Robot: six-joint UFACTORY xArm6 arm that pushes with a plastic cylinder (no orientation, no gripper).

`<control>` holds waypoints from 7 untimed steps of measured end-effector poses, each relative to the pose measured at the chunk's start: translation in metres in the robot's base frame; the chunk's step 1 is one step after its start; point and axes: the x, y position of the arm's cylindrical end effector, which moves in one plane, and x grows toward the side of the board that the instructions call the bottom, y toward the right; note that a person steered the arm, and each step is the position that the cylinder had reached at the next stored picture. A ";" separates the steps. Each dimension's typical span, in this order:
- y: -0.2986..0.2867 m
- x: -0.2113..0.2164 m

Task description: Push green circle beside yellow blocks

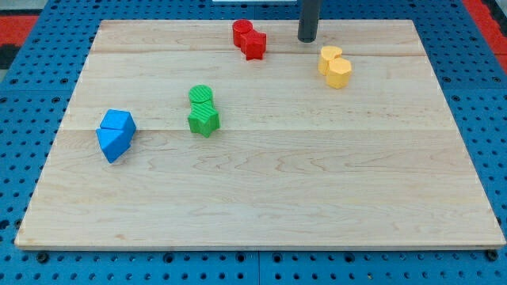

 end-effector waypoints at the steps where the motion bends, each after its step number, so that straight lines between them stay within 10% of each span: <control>1: 0.000 0.000; 7: -0.056 0.032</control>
